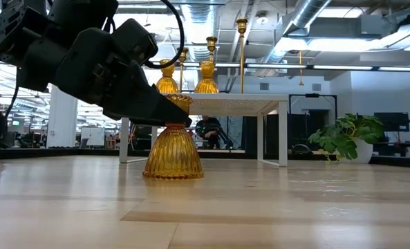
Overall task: Pick & Place candle stick holders
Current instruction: Put the yellow glass candle holder on the shelf aligned with the other yellow glass candle holders
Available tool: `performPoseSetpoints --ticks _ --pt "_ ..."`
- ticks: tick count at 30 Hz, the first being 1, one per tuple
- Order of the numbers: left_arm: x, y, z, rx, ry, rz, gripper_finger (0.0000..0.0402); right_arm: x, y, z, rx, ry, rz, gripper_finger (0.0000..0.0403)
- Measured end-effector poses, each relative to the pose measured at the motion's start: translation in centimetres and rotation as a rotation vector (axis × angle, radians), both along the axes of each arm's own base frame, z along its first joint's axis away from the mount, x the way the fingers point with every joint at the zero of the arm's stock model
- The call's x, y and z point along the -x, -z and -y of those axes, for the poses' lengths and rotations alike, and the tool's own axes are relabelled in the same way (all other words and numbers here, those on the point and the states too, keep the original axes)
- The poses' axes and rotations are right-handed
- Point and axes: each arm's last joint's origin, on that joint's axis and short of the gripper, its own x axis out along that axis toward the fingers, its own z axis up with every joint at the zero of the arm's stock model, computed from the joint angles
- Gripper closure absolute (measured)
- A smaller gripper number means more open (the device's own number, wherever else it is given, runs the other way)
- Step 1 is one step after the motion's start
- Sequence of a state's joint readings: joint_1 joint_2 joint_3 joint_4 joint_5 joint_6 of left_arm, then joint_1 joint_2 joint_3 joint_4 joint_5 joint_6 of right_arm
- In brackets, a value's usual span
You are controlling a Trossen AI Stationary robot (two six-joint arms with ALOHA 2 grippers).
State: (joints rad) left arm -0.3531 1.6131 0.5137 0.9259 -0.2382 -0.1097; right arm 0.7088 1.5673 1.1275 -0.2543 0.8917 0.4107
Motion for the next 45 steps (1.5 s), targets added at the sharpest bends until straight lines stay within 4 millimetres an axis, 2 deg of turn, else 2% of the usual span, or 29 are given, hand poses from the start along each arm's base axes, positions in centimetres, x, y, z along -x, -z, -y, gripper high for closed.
performPoseSetpoints --ticks 14,19,26,31,37,45 --pt "-1.3 -1.9 0.5 -0.005 0.007 0.068 0.0257 -0.9 0.1 1.1 -0.035 -0.011 -0.035 0.0403" --pt "-1.6 -2.6 0.9 -0.003 0.090 0.088 0.0255 -1.6 0.4 2.0 -0.099 -0.071 -0.096 0.0403" --pt "-0.9 -3.9 0.4 -0.025 0.106 0.060 0.0257 -2.9 0.4 4.0 -0.181 -0.019 -0.096 0.0403" --pt "0.2 -5.3 -0.1 -0.054 0.136 0.021 0.0257 -4.0 0.5 5.6 -0.271 -0.120 -0.163 0.0403" --pt "1.0 -6.6 -0.7 -0.034 0.230 0.028 0.0257 -4.9 0.4 6.6 -0.169 -0.233 -0.173 0.0403" --pt "1.5 -7.9 -1.3 -0.029 0.217 0.068 0.0257 -5.2 0.8 7.1 -0.176 -0.210 -0.192 0.0403"
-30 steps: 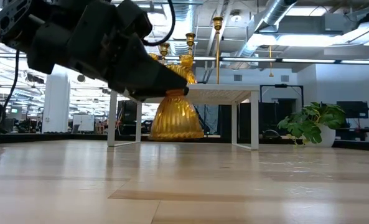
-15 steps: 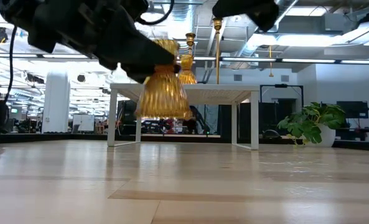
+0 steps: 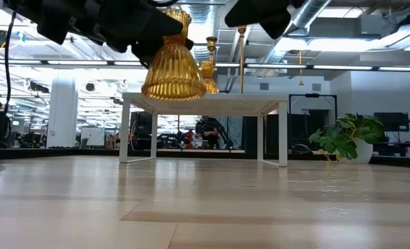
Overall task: Pick & Place candle stick holders
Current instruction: Put the yellow glass candle holder on the shelf aligned with the other yellow glass candle holders
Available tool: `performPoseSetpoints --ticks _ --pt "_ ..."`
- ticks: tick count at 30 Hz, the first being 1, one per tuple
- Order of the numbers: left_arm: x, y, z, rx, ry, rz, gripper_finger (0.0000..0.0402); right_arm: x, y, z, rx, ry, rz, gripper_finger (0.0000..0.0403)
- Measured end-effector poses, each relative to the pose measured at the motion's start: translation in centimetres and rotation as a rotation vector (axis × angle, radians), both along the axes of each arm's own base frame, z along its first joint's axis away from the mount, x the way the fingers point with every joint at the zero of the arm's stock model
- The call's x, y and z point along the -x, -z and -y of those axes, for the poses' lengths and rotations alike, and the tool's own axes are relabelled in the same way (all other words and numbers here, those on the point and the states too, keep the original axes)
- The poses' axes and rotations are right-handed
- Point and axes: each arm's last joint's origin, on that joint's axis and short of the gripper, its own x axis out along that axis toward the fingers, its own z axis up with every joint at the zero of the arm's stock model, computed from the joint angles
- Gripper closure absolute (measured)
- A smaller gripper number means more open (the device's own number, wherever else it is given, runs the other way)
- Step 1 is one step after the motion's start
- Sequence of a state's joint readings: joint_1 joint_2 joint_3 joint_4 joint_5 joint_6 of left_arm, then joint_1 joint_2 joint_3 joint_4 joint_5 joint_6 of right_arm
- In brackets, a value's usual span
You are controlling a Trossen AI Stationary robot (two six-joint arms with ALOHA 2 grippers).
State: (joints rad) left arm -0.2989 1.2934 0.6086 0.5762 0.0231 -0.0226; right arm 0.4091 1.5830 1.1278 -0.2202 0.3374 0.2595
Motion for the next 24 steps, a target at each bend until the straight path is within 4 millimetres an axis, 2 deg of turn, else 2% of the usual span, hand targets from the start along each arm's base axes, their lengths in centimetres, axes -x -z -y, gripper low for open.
performPoseSetpoints --ticks 7,10,13,16,19,24 --pt "0.1 0.3 0.0 -0.001 0.052 -0.031 0.0257 -0.6 0.4 -0.7 0.103 -0.094 0.038 0.0403" --pt "0.1 0.3 0.0 0.005 0.054 -0.038 0.0257 -1.0 0.8 -1.5 0.230 -0.202 0.066 0.0403" --pt "0.0 0.5 -0.1 0.019 0.046 -0.056 0.0257 -2.4 0.8 -2.4 0.330 -0.265 0.100 0.0403" --pt "0.0 0.8 -0.4 0.043 0.029 -0.099 0.0257 -3.6 1.6 -2.8 0.422 -0.250 0.061 0.0403" --pt "0.0 0.9 -0.6 0.060 0.019 -0.119 0.0257 -4.5 1.5 -3.2 0.482 -0.255 0.053 0.0403" --pt "0.0 1.0 -0.5 0.070 0.037 -0.138 0.0257 -5.5 2.2 -3.6 0.489 -0.255 0.008 0.0387"
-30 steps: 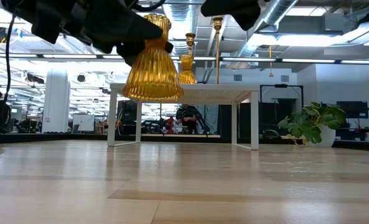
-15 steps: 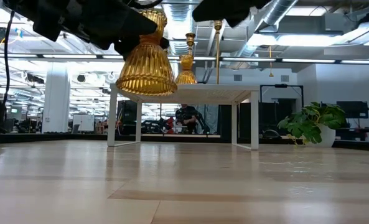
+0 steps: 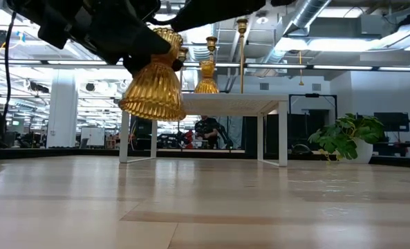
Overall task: Pick & Place candle stick holders
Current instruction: Put the yellow glass candle holder on the shelf aligned with the other yellow glass candle holders
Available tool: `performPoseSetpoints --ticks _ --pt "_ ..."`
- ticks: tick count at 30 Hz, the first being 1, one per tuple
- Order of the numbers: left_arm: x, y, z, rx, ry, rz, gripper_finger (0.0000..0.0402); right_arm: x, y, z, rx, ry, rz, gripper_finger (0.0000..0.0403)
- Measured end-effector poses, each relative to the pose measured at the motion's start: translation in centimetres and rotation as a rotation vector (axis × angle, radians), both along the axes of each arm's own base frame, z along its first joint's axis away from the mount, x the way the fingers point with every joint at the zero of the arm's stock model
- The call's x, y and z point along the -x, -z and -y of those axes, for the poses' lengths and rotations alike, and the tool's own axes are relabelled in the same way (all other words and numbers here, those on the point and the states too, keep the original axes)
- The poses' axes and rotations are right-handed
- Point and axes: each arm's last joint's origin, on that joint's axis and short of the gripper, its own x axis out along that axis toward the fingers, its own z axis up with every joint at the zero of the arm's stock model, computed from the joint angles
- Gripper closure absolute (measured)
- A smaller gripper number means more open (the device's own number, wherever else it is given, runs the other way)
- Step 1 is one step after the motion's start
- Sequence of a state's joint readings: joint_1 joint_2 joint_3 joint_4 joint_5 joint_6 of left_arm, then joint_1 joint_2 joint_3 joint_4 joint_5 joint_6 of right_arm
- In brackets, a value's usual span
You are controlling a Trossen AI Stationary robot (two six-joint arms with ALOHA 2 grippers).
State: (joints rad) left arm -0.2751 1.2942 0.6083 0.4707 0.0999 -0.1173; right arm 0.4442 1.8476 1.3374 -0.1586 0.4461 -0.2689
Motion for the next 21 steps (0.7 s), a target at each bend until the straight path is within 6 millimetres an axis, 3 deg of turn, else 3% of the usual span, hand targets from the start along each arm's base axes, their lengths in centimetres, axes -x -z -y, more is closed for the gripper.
performPoseSetpoints --ticks 11,15,21 --pt "0.03 0.00 0.07 0.052 0.014 -0.020 0.0257 -0.05 -0.11 -0.26 -0.002 -0.002 -0.009 0.0277" --pt "0.04 -0.01 0.10 0.074 0.014 -0.029 0.0257 -0.09 0.04 0.09 -0.005 0.011 -0.023 0.0269" --pt "0.04 -0.12 0.16 0.089 0.038 -0.023 0.0257 -0.31 0.03 0.57 -0.019 0.031 -0.021 0.0291"
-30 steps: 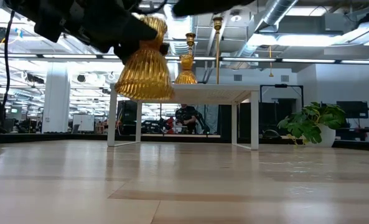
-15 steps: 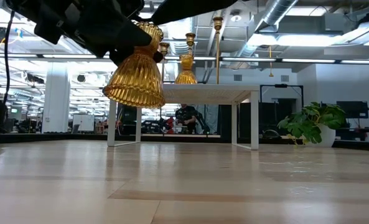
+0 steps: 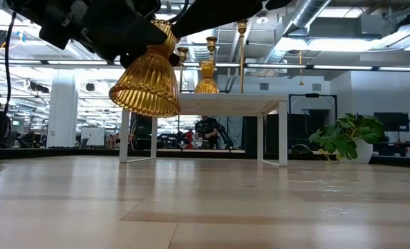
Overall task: Pick & Place candle stick holders
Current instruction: Put the yellow glass candle holder on the shelf aligned with the other yellow glass candle holders
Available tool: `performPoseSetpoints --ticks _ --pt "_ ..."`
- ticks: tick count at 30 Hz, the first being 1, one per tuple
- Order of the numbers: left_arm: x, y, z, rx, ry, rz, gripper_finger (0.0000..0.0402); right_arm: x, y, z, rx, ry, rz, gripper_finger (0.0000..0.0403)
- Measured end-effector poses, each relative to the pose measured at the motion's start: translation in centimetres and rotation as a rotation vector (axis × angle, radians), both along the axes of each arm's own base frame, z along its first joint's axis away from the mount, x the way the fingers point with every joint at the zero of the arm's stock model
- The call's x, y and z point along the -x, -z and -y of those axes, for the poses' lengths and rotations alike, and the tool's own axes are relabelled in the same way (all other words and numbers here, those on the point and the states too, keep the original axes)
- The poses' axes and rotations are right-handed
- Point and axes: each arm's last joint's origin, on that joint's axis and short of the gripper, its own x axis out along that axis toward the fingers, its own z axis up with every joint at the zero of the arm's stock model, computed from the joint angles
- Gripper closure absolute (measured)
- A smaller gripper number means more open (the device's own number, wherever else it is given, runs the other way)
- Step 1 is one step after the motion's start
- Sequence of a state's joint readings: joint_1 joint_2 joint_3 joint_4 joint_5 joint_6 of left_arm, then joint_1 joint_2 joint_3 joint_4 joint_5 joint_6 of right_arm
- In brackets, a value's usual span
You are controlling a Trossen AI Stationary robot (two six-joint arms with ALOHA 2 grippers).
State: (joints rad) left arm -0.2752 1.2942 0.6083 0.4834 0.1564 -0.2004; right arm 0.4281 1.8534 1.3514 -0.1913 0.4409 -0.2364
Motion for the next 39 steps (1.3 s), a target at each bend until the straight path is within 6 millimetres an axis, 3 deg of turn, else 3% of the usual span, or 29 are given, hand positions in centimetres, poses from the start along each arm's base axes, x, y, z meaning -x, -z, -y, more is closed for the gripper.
performPoseSetpoints --ticks 10,29,39 --pt "-0.02 -0.06 0.04 0.005 0.009 0.010 0.0257 -0.10 0.01 0.17 -0.021 -0.017 -0.008 0.0329" --pt "-0.03 -0.15 0.06 0.010 0.011 0.026 0.0256 -0.41 -0.02 0.86 -0.109 -0.026 -0.025 0.0335" --pt "-0.06 -0.27 0.04 0.006 0.006 0.041 0.0256 -0.37 0.11 0.78 -0.126 -0.041 -0.037 0.0397"
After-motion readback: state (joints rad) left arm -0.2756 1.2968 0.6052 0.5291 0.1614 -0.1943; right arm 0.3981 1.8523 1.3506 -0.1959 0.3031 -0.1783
